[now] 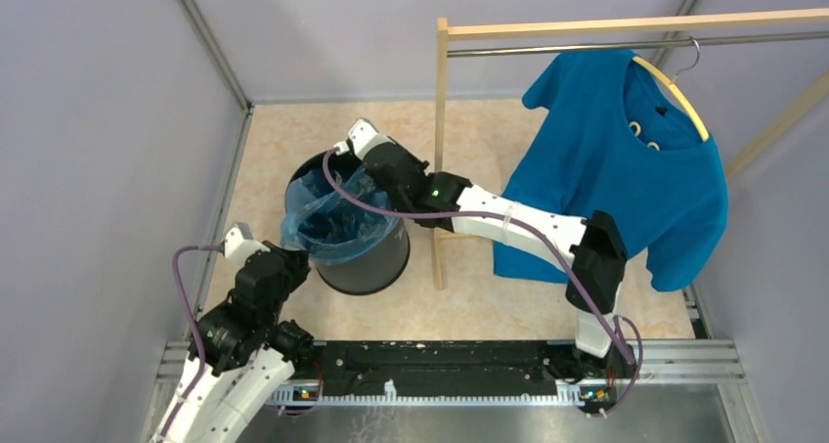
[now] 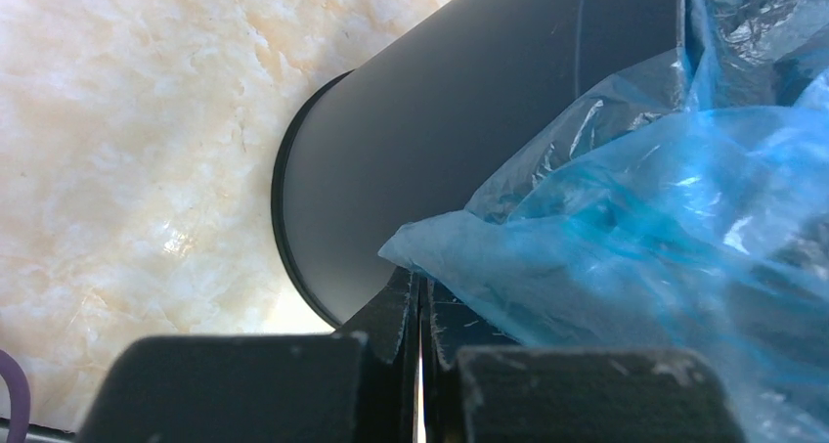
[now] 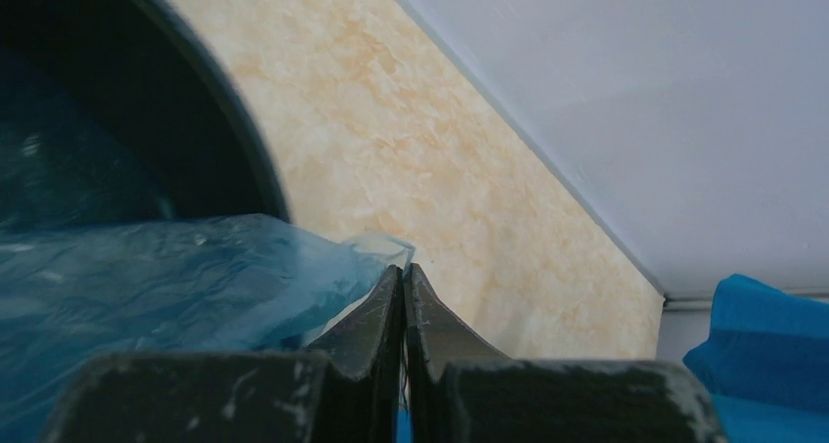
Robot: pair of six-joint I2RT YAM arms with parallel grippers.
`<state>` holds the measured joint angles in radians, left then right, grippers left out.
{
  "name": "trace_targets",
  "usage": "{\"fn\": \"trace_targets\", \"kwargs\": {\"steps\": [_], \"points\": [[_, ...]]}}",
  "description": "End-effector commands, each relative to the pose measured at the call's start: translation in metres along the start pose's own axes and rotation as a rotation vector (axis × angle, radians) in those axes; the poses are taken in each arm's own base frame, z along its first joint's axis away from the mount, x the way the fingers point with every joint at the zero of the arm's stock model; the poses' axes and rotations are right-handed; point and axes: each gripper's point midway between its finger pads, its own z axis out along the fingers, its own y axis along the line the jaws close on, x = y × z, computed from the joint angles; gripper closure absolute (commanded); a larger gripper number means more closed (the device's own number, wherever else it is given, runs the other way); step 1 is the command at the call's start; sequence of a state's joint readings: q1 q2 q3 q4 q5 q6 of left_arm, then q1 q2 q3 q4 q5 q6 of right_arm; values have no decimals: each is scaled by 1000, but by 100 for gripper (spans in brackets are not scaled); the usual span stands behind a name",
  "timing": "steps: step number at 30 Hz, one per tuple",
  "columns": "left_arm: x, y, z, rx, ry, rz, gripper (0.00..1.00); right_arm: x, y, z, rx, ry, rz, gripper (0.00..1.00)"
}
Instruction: Put the trash bags into the trash bin
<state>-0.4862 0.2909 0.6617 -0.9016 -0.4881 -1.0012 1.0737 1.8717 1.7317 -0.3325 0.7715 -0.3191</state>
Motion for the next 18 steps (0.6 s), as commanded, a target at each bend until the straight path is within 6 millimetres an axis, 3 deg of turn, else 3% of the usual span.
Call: {"fn": "trace_targets", "kwargs": {"steps": [1, 3, 6, 13, 16, 18], "points": [[-8, -1, -2, -2, -32, -12, 100, -45, -8, -58, -59, -138, 25, 97], [-8, -1, -2, -2, -33, -13, 100, -38, 0, -60, -105, -137, 12, 97], [-7, -1, -1, -2, -29, -10, 100, -21, -5, -56, -65, -143, 15, 95], [-8, -2, -2, 0, -25, -2, 100, -3, -24, -21, 2, -128, 80, 97], [-8, -1, -6, -5, -15, -12, 88, -8, -16, -20, -37, -117, 64, 95], [-8, -1, -11, -3, -4, -24, 78, -11, -10, -28, -64, -115, 56, 85]]}}
